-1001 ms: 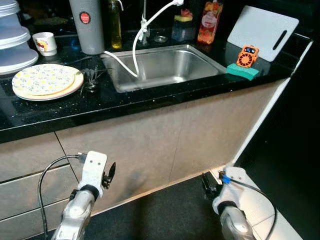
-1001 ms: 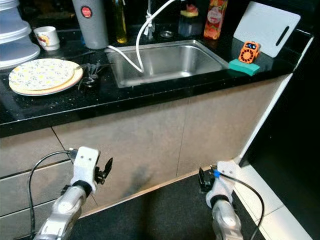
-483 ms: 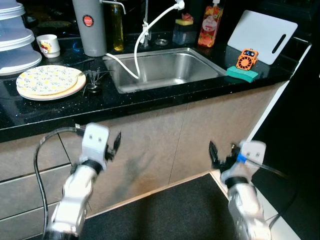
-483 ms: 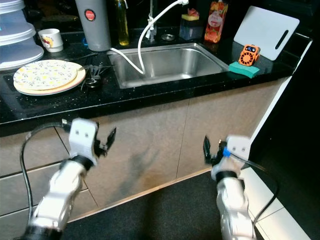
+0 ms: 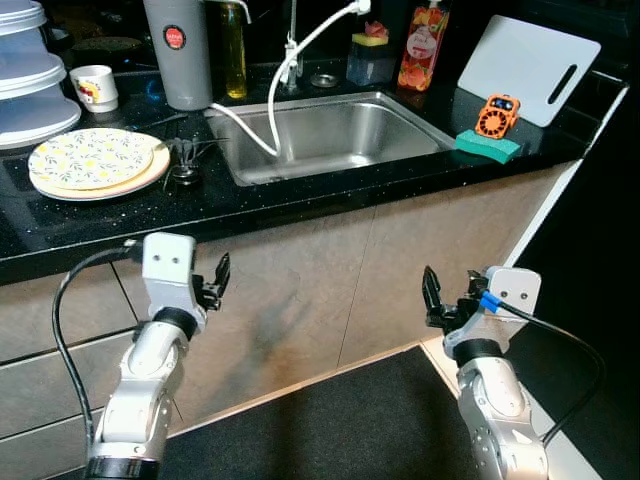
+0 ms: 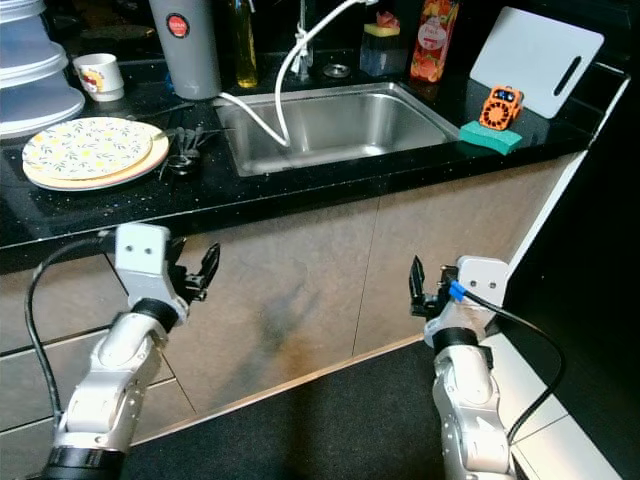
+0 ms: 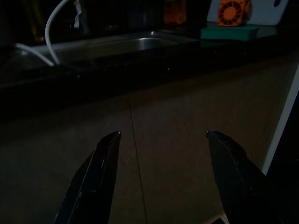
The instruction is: Kitchen organization
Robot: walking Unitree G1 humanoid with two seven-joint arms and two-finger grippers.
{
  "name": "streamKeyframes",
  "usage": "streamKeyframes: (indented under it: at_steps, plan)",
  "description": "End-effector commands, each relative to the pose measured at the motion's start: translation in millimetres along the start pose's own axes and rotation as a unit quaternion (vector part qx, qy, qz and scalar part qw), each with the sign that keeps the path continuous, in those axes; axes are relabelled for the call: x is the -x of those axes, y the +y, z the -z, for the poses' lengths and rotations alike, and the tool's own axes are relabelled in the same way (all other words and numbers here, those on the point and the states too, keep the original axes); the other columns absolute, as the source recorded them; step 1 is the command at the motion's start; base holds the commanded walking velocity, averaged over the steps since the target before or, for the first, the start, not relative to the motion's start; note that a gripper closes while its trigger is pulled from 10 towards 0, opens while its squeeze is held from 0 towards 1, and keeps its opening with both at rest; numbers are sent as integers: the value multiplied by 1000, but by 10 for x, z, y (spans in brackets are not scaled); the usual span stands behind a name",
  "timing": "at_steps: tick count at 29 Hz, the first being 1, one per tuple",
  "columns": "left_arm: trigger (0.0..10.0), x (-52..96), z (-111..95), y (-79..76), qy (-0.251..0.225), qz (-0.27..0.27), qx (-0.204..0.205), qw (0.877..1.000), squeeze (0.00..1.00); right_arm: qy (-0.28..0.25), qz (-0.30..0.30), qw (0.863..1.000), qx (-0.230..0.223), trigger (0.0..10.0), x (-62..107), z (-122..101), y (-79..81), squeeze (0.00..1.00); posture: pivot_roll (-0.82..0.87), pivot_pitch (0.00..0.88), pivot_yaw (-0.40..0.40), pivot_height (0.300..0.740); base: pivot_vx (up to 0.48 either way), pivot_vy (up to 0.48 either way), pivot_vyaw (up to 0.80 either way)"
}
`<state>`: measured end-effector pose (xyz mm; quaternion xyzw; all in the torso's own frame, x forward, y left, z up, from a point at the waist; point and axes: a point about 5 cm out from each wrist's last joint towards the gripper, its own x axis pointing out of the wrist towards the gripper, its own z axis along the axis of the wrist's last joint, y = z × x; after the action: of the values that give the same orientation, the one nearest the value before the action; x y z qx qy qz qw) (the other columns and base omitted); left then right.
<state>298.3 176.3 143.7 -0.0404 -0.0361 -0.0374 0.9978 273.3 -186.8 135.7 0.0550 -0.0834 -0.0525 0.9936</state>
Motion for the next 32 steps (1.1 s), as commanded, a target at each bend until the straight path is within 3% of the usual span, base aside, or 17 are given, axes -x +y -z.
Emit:
streamKeyframes:
  at_steps: [1,7,20,32]
  plan:
    - [10000,-14,-55,-7,-9,1,-6,1000,0,-4,7,1000,-12,10000,-13,-45,-17,0,19,0,-15,740,0,0,0]
    - [10000,-42,-105,-7,-18,10,-28,999,0,-9,6,1000,-17,10000,-43,-93,-14,0,19,0,-12,740,0,0,0]
    - [10000,-62,-138,-23,-14,11,-32,999,0,-12,3,1000,-18,10000,-70,-150,-14,0,16,0,-16,740,0,0,0]
    - [10000,-78,-135,-40,-12,15,-46,999,0,-17,11,998,-56,10000,-91,-187,-20,0,17,0,-15,740,0,0,0]
